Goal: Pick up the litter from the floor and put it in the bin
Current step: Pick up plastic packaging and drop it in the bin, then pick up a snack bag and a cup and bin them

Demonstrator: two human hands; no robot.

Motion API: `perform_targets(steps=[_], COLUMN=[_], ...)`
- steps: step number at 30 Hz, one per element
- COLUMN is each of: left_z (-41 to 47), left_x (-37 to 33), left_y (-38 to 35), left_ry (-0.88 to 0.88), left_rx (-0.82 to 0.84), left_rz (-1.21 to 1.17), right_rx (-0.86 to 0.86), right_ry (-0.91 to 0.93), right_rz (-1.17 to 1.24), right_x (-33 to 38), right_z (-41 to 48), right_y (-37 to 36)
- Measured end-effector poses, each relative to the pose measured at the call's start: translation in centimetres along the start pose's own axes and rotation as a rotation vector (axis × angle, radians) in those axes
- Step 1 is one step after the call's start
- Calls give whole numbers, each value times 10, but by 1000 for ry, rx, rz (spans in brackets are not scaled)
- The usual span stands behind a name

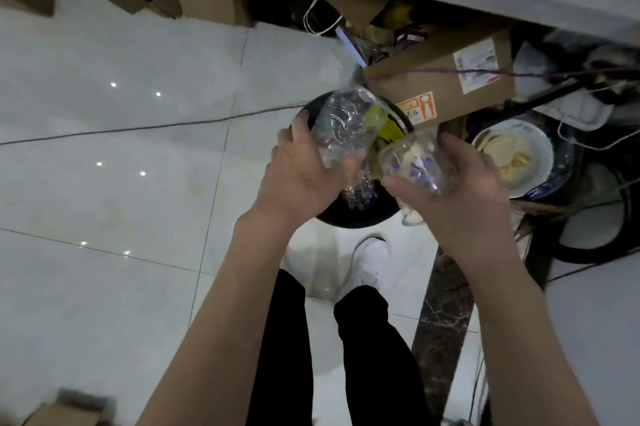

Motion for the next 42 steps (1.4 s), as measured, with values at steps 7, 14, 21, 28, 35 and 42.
perform_targets(steps=[7,14,21,28,35,42], left_z=[-1,-69,-193,-329,-437,-494], left_x=[23,-4,-84,-146,-139,-81], left_y=[22,93,204,299,332,326], left_ry=[-21,-55,-130,-175,-163,23], left_rx=[-81,-94,-190,-360,-572,-681], left_rz=[54,127,122,78,15,-86], right_rx=[-4,1,53,85,176,357], right_ry=[6,54,207,465,698,779], right_rz=[-39,-64,-83,-81,-65,-33], right_x=[2,63,179,302,353,365], right_z=[4,-43,-113,-197,-277,-312], right_y=[-13,43,129,203,229,203])
Point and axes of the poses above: each hand's wrist, its own z-axis towards the middle knuckle, its own y-axis out of the back of the hand, x = y × z, the point moved 8 cm from there along z, towards the middle knuckle, and after that the axes turned 12 degrees about z, right-handed, at the moved point
